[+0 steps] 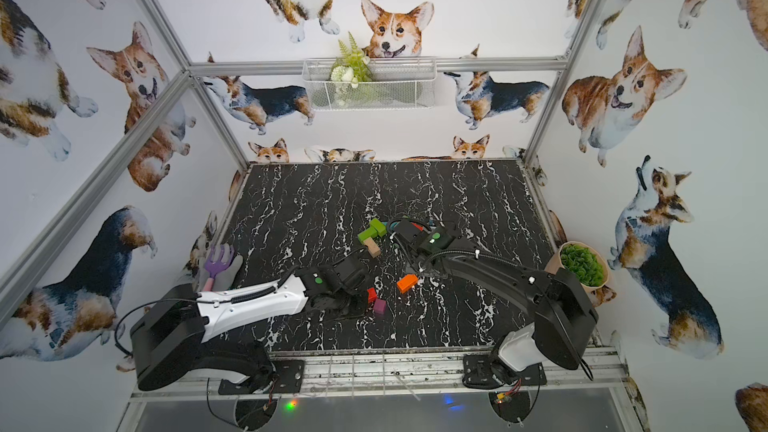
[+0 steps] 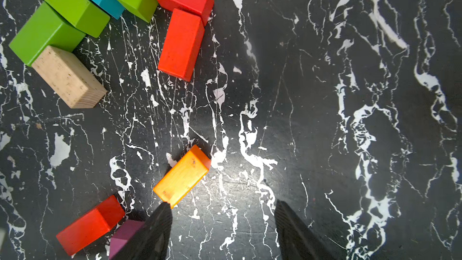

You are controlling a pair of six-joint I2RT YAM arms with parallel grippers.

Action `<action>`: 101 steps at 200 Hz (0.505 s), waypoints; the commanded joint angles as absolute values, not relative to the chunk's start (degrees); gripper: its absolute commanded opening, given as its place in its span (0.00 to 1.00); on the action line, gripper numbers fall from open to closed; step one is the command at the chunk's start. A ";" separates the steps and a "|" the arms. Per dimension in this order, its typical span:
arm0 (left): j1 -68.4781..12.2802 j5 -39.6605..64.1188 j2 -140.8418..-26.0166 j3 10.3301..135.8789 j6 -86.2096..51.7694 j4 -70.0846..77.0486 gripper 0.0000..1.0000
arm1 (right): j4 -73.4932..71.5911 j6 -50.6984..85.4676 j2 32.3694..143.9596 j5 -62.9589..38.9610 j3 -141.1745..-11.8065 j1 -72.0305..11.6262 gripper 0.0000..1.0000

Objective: Assemble a heart with building blocks
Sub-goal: Adjust the building block at the center of the board, then pick up the building block from the center of the board.

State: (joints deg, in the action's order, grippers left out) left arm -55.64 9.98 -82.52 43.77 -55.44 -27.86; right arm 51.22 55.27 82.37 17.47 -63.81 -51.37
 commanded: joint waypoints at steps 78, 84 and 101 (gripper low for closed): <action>-40.83 -4.79 -85.77 55.68 -46.41 -37.78 0.16 | 38.71 39.31 84.00 -2.38 -63.41 -52.57 0.70; -40.49 -4.92 -84.64 55.35 -46.25 -38.40 0.16 | 39.07 37.70 85.88 -2.85 -64.87 -53.53 0.71; -39.55 -7.00 -79.45 53.30 -46.23 -40.88 0.20 | 42.28 34.28 92.48 -2.10 -70.68 -56.36 0.71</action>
